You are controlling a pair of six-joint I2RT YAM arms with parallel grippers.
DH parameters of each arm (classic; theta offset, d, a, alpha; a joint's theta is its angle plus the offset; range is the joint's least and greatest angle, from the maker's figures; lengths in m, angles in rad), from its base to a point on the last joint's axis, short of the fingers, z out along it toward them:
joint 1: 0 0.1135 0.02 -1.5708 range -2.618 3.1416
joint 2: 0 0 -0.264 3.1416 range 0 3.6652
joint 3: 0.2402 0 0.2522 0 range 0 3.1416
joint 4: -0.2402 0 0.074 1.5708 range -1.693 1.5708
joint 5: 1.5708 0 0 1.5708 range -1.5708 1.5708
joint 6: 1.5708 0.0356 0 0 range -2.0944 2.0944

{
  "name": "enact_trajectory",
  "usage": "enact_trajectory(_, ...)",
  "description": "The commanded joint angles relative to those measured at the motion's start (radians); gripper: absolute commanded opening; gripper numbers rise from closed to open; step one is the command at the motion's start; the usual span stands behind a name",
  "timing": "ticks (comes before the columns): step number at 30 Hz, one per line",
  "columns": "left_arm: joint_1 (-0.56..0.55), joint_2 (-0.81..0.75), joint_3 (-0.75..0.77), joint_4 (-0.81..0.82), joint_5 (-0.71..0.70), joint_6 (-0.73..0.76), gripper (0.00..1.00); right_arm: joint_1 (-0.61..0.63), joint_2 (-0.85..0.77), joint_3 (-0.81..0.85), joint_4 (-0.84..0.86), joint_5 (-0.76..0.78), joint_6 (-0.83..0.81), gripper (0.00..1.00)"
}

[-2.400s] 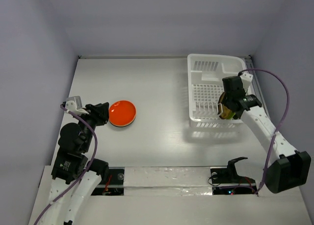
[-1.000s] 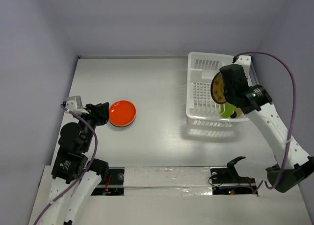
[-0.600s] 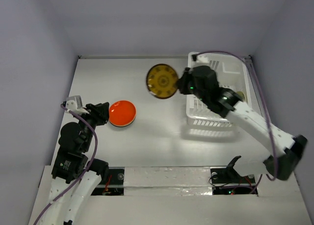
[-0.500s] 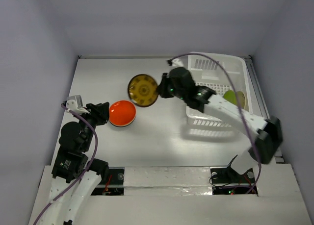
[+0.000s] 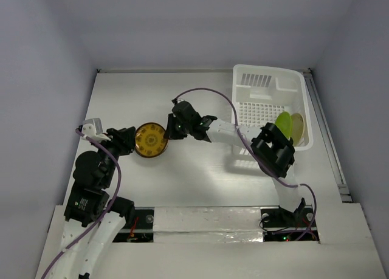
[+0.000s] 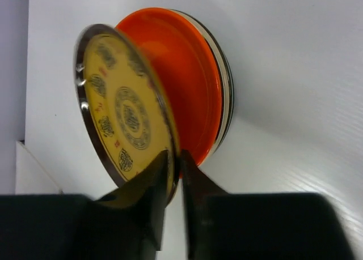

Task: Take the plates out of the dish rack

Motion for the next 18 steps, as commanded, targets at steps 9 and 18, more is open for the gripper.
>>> enact_trajectory(9,-0.003,-0.011,-0.004,0.041,0.004,-0.003,0.32,0.008,-0.159,-0.015,0.0,0.124,-0.024,0.63)
enact_trajectory(18,-0.003,-0.013,-0.007,0.046,0.024,0.0,0.32,-0.134,-0.663,-0.311,-0.238,0.685,-0.054,0.0)
